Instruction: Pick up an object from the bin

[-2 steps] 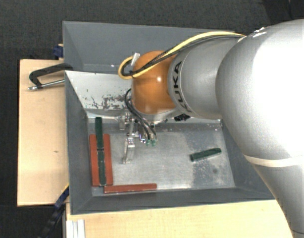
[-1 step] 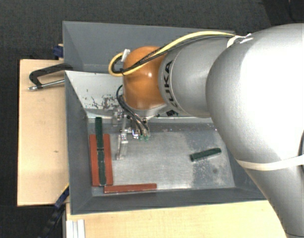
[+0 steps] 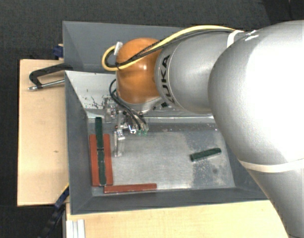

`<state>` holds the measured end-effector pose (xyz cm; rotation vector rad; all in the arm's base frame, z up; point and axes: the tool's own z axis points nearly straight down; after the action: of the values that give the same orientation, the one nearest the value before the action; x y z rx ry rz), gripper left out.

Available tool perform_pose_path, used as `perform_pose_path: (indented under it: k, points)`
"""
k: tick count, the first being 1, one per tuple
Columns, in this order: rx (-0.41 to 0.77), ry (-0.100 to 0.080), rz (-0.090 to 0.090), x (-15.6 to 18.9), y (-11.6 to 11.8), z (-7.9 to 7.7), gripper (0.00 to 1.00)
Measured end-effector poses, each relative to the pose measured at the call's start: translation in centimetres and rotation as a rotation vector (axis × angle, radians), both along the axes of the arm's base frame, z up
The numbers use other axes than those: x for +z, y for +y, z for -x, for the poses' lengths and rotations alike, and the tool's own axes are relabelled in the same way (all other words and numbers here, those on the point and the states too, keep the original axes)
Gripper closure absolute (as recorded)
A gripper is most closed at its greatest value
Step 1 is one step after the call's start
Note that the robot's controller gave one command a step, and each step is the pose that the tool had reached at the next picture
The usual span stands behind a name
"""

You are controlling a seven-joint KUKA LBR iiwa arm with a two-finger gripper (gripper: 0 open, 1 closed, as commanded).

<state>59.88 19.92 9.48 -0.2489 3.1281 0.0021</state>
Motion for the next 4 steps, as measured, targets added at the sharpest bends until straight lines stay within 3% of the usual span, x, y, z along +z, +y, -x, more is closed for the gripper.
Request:
perform_pose_path:
  k: [1,3,4]
  points:
    - [0.088,-0.006,-0.002,0.4,2.1,-0.5,0.00]
    - [0.443,0.000,0.001,-0.3,2.6,0.4,0.00]
    - [0.771,-0.011,0.001,-2.0,-0.3,0.2,1.00]
